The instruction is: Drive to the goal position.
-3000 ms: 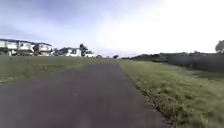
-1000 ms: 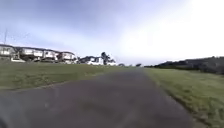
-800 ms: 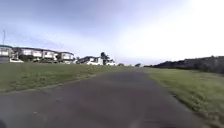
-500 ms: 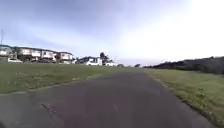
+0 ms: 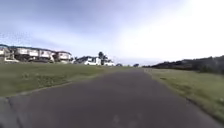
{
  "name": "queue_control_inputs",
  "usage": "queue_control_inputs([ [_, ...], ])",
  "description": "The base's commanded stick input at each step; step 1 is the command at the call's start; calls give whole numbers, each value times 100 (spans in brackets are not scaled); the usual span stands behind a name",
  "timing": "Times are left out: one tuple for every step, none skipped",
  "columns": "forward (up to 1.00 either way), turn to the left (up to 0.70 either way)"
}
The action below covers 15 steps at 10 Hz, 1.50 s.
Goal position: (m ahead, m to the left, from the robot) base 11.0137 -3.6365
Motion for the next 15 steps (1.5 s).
queue_control_inputs([
  [100, -14],
  [100, -5],
  [100, 0],
  [100, 0],
  [100, 0],
  [100, 0],
  [100, 0],
  [100, 0],
  [100, 0],
  [100, 0],
  [100, 0],
  [100, 0],
  [100, 0],
  [100, 0],
  [100, 0],
])
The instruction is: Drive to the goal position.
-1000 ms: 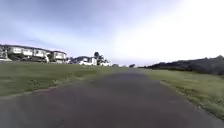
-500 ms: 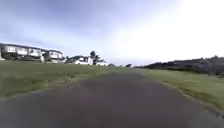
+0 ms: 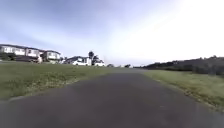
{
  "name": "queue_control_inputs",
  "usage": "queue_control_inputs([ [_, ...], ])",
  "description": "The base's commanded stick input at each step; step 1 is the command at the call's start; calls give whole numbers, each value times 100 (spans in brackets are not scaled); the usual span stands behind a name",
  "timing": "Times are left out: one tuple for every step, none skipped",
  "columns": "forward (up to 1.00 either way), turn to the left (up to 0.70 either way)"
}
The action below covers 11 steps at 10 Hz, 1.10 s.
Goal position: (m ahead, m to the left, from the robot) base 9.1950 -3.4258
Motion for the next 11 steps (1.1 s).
queue_control_inputs([
  [100, 0],
  [100, 0],
  [100, 0],
  [100, 0],
  [100, -27],
  [100, -27],
  [100, -27],
  [100, -27],
  [100, -27],
  [100, -20],
  [100, -11],
])
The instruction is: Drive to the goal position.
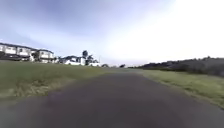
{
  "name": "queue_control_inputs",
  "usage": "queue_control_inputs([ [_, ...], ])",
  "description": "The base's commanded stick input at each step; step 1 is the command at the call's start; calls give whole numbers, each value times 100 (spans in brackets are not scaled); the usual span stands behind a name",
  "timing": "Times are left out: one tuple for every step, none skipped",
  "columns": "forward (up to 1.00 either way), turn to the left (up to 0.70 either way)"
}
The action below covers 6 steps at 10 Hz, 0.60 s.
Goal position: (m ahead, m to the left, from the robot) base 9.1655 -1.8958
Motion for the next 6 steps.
queue_control_inputs([
  [100, -2],
  [100, 0],
  [100, 0],
  [100, 0],
  [100, 0],
  [100, 0],
])
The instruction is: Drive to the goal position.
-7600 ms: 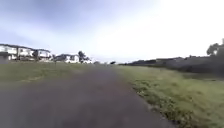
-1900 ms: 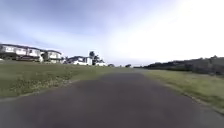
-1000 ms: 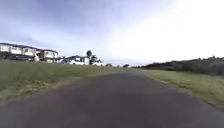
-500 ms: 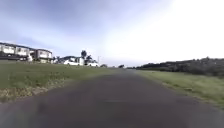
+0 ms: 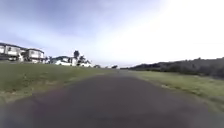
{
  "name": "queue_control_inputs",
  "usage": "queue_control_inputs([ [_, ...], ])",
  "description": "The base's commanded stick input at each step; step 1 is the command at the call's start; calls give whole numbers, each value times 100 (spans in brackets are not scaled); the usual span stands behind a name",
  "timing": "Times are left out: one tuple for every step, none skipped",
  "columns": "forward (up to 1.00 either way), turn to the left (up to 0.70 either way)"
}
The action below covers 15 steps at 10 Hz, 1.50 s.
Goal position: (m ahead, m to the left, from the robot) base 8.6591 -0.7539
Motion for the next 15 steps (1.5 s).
queue_control_inputs([
  [100, 0],
  [100, 0],
  [100, 0],
  [100, 0],
  [100, 0],
  [100, 0],
  [100, 0],
  [100, 0],
  [100, 0],
  [100, 0],
  [100, 0],
  [100, 0],
  [100, 0],
  [100, 0],
  [100, 0],
])
